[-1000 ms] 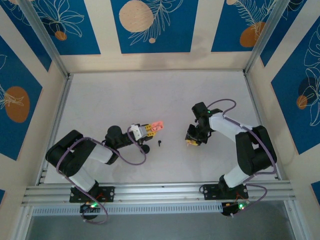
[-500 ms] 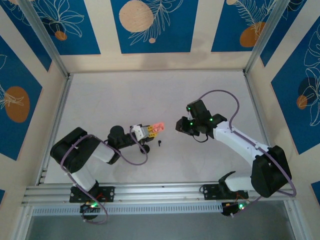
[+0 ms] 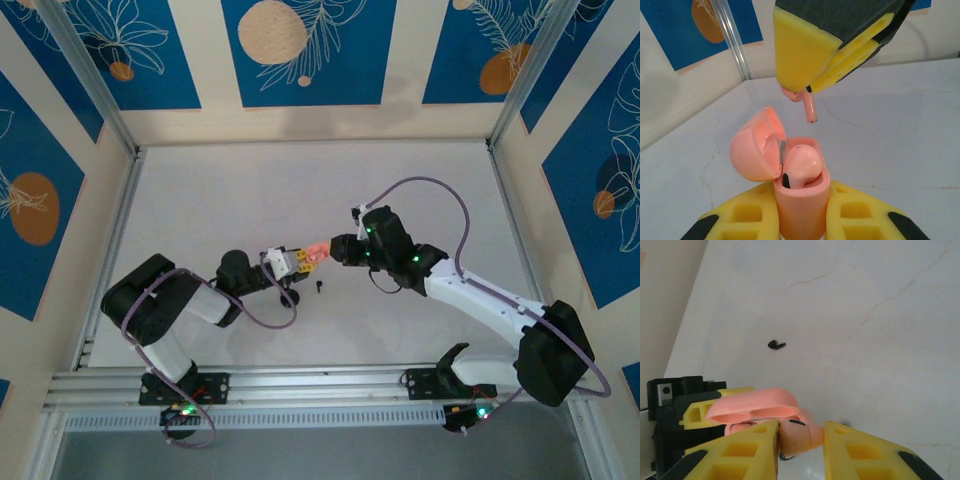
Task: Insert wireless bluetooth earbuds into charging case
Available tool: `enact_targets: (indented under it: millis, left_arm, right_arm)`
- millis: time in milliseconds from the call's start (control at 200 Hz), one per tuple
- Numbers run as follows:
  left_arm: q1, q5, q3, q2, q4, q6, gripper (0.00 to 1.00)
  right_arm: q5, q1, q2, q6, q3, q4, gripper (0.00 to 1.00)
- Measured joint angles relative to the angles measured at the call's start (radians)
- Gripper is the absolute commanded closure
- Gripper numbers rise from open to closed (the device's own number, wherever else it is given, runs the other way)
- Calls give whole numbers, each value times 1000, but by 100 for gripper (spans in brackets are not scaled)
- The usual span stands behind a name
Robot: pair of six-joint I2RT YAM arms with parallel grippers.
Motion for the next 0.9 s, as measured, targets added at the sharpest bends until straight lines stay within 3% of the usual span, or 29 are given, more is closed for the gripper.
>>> enact_targets:
  millis: [900]
  left_arm:
    - [-1, -14, 11, -10, 0, -53, 86]
  right_arm:
    - [48, 26, -6, -31, -49, 134, 72]
